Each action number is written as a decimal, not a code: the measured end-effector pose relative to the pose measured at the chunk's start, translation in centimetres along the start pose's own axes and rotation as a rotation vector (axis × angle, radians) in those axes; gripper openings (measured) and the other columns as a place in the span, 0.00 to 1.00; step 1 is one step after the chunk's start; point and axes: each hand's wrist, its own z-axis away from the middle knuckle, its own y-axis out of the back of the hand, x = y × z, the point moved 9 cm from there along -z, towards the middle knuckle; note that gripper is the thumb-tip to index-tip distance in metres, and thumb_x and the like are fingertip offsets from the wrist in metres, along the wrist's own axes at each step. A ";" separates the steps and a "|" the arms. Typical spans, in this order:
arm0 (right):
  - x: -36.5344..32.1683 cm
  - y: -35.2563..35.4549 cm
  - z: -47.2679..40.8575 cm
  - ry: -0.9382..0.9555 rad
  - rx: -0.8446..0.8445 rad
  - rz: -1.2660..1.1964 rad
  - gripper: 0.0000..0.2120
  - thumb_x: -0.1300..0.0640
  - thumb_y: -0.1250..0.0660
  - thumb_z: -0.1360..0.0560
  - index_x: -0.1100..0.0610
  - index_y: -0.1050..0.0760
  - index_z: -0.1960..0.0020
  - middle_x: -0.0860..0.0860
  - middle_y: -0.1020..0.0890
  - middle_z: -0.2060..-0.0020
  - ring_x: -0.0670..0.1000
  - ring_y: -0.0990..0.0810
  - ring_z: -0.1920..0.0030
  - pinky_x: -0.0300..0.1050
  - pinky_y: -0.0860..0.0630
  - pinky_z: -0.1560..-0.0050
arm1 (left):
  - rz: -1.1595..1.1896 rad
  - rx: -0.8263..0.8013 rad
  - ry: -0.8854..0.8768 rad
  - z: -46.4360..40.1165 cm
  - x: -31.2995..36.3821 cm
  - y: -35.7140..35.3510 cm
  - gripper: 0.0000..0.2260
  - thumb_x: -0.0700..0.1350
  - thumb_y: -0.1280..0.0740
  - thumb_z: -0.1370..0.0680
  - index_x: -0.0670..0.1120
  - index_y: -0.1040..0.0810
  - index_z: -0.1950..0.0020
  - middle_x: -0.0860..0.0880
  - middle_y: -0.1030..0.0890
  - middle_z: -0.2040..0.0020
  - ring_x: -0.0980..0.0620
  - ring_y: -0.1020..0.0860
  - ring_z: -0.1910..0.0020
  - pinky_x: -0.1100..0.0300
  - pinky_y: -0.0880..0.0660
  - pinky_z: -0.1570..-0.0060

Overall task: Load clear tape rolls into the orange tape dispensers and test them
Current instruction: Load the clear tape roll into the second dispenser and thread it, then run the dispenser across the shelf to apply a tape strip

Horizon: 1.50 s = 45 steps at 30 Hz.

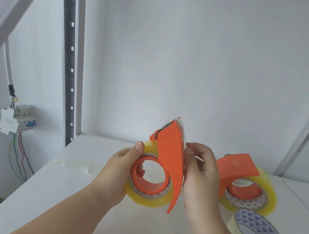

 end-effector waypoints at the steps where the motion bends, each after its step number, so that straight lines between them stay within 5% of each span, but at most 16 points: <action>1: 0.0 0.1 0.1 0.013 -0.007 0.017 0.09 0.54 0.37 0.22 0.41 0.23 0.57 0.59 0.21 0.51 0.53 0.24 0.57 0.43 0.30 0.59 | 0.027 -0.003 0.012 0.1 -0.2 -0.1 0.32 0.65 0.29 0.37 0.37 0.21 0.52 0.49 0.27 0.68 0.54 0.26 0.70 0.55 0.28 0.56; 7: -1.1 -0.3 0.9 0.113 -0.047 0.108 0.10 0.58 0.39 0.21 0.45 0.23 0.55 0.44 0.22 0.53 0.46 0.22 0.51 0.42 0.26 0.51 | 0.264 0.007 0.086 0.4 -1.0 -0.3 0.20 0.63 0.32 0.38 0.47 0.16 0.62 0.49 0.28 0.67 0.52 0.29 0.67 0.54 0.29 0.53; 13: -1.2 -1.3 1.1 0.124 -0.147 0.068 0.09 0.39 0.42 0.27 0.35 0.24 0.53 0.44 0.22 0.47 0.43 0.23 0.45 0.33 0.28 0.51 | 0.349 0.009 0.092 0.6 -1.1 -0.6 0.22 0.64 0.31 0.40 0.47 0.17 0.60 0.49 0.29 0.68 0.51 0.30 0.67 0.55 0.29 0.56; 18: -0.5 -4.0 2.6 0.148 -0.516 0.075 0.34 0.21 0.44 0.38 0.30 0.38 0.34 0.36 0.34 0.33 0.35 0.37 0.30 0.28 0.36 0.37 | 0.401 0.056 0.100 0.6 -0.9 0.2 0.25 0.67 0.35 0.36 0.45 0.23 0.58 0.49 0.30 0.67 0.51 0.31 0.67 0.56 0.29 0.57; 21: 0.9 -5.1 3.1 0.069 -0.619 0.113 0.39 0.30 0.28 0.40 0.21 0.46 0.36 0.35 0.35 0.31 0.42 0.33 0.30 0.41 0.30 0.35 | 0.344 0.110 0.142 0.7 -1.3 1.3 0.27 0.68 0.35 0.36 0.45 0.23 0.58 0.49 0.29 0.67 0.51 0.29 0.66 0.55 0.27 0.55; 22: 1.1 -5.1 3.1 0.061 -0.616 0.145 0.39 0.37 0.25 0.37 0.19 0.47 0.38 0.34 0.35 0.32 0.40 0.32 0.31 0.38 0.29 0.37 | 0.321 0.121 0.152 0.8 -1.4 1.6 0.27 0.69 0.34 0.37 0.45 0.23 0.57 0.49 0.29 0.66 0.51 0.28 0.66 0.55 0.27 0.54; 24: 1.3 -4.9 3.1 0.073 -0.597 0.182 0.40 0.51 0.26 0.31 0.20 0.48 0.39 0.30 0.34 0.35 0.32 0.30 0.37 0.27 0.29 0.46 | 0.266 0.126 0.152 0.9 -1.4 1.9 0.28 0.68 0.34 0.38 0.45 0.22 0.55 0.49 0.28 0.64 0.51 0.28 0.63 0.55 0.26 0.54; 27: 1.3 -4.4 3.1 0.103 -0.576 0.200 0.39 0.60 0.29 0.28 0.25 0.46 0.38 0.28 0.31 0.39 0.29 0.26 0.44 0.24 0.30 0.49 | 0.163 0.096 0.122 1.1 -0.9 1.6 0.26 0.68 0.36 0.34 0.46 0.19 0.53 0.49 0.24 0.62 0.51 0.26 0.60 0.55 0.26 0.53; 32: -0.4 -2.4 2.2 0.137 -0.508 0.280 0.37 0.58 0.29 0.32 0.29 0.41 0.36 0.26 0.28 0.43 0.28 0.27 0.45 0.22 0.32 0.50 | -0.250 0.075 0.091 2.6 0.2 0.8 0.24 0.70 0.42 0.29 0.56 0.14 0.56 0.52 0.15 0.51 0.51 0.19 0.46 0.50 0.27 0.40; 36: -1.4 -0.4 0.8 0.136 -0.543 0.418 0.33 0.54 0.33 0.38 0.37 0.31 0.34 0.35 0.23 0.41 0.34 0.25 0.42 0.32 0.29 0.42 | -0.713 0.125 0.241 4.2 0.0 1.5 0.33 0.74 0.45 0.31 0.49 0.15 0.53 0.51 0.17 0.50 0.54 0.22 0.50 0.56 0.31 0.42; 39: -1.7 0.3 0.7 0.184 -0.633 0.576 0.30 0.54 0.31 0.38 0.38 0.27 0.37 0.40 0.21 0.43 0.38 0.24 0.42 0.37 0.27 0.40 | -0.993 0.289 0.257 5.1 1.2 4.4 0.15 0.55 0.37 0.22 0.49 0.17 0.60 0.49 0.20 0.58 0.50 0.25 0.60 0.59 0.31 0.56; 43: -2.2 0.0 1.2 0.246 -0.754 0.681 0.29 0.60 0.27 0.36 0.38 0.26 0.40 0.40 0.21 0.44 0.37 0.24 0.42 0.33 0.29 0.40 | -1.199 0.647 -0.041 8.4 7.2 5.3 0.14 0.49 0.40 0.23 0.43 0.20 0.58 0.47 0.24 0.68 0.46 0.27 0.68 0.58 0.30 0.65; 45: -3.0 -0.7 1.6 0.283 -0.815 0.714 0.28 0.57 0.27 0.37 0.38 0.25 0.40 0.39 0.21 0.44 0.36 0.24 0.43 0.34 0.29 0.41 | -1.106 0.631 -0.258 10.1 9.4 2.4 0.14 0.51 0.40 0.23 0.44 0.22 0.58 0.48 0.23 0.66 0.48 0.27 0.67 0.58 0.32 0.67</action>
